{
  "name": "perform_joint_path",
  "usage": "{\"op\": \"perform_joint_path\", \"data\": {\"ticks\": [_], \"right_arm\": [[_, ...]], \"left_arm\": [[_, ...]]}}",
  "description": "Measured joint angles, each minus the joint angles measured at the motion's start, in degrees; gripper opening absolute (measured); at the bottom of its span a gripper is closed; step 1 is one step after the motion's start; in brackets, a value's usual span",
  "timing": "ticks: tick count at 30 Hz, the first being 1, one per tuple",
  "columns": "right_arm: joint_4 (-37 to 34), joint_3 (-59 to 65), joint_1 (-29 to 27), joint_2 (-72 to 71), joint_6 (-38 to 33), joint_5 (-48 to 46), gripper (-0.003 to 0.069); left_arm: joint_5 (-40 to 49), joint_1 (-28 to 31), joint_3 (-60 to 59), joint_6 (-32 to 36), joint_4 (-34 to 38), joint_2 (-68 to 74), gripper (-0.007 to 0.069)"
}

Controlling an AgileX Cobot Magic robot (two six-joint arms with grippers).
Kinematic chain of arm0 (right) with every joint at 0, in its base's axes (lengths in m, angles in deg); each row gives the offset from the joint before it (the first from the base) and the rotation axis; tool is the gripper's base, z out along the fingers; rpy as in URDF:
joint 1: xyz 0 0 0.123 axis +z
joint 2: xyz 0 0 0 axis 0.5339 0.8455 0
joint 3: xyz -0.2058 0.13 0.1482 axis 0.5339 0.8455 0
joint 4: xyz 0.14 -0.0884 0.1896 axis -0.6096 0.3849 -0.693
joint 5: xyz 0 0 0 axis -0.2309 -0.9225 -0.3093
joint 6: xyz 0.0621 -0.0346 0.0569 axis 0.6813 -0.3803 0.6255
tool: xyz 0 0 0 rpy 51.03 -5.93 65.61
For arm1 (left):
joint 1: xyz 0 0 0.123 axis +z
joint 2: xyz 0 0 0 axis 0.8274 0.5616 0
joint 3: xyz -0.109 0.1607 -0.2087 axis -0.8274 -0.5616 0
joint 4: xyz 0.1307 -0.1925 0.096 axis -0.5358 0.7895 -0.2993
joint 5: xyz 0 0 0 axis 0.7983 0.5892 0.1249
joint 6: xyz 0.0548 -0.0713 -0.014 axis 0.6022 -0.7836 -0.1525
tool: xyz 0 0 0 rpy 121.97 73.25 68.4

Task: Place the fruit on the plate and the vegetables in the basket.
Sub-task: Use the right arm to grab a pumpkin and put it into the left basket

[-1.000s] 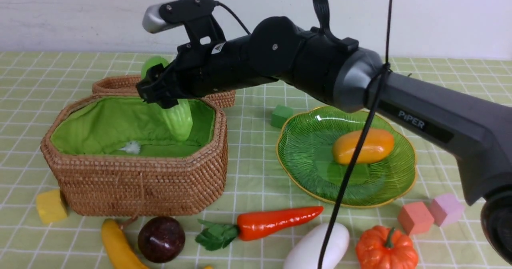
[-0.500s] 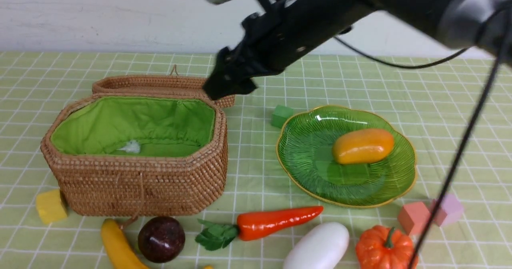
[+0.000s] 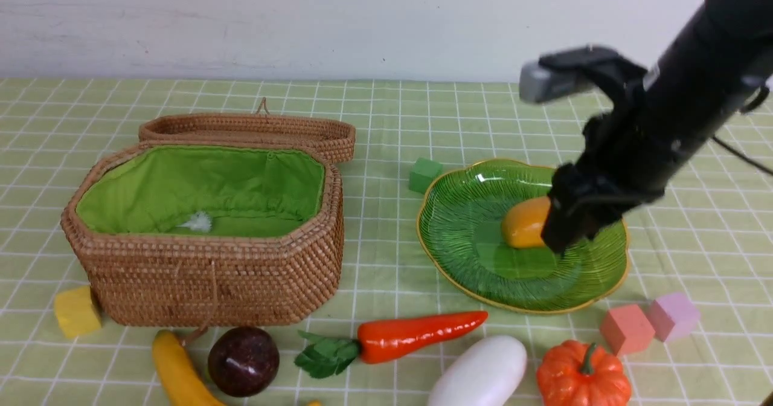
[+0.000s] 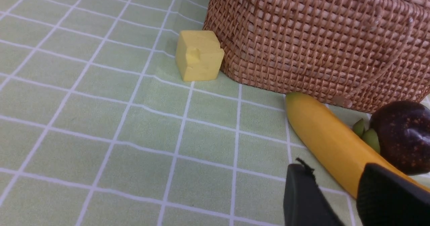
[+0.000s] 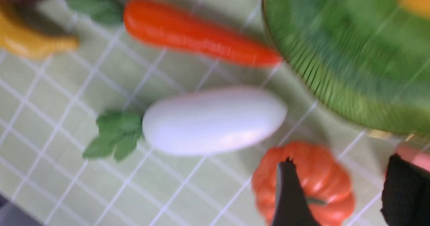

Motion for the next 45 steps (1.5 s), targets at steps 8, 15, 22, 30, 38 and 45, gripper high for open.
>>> {"op": "perform_joint_path", "data": {"ticks": [8,15,22,30,38,45], "right_arm": [[-0.5,11.5,0.0,-0.6,0.0,3.3,0.0372],[1.8,18.1,0.0,-0.8,0.0,9.8,0.0372],[1.8,19.5,0.0,-0.8,0.0,15.7,0.0371],[-0.4,19.7,0.0,1.0,0.0,14.6,0.0371],[-0.4,19.4,0.0,1.5,-0.1,13.1,0.0333],[-0.1,19.4,0.0,2.0,-1.2,9.5,0.0147]], "left_arm": [[0.0,0.0,0.0,0.0,0.0,0.0,0.0239],[0.0,0.0,0.0,0.0,0.0,0.0,0.0239],[0.0,0.0,0.0,0.0,0.0,0.0,0.0239],[0.0,0.0,0.0,0.0,0.0,0.0,0.0239],[0.0,0.0,0.0,0.0,0.0,0.0,0.0239],[0.0,0.0,0.0,0.0,0.0,0.0,0.0239]]}}
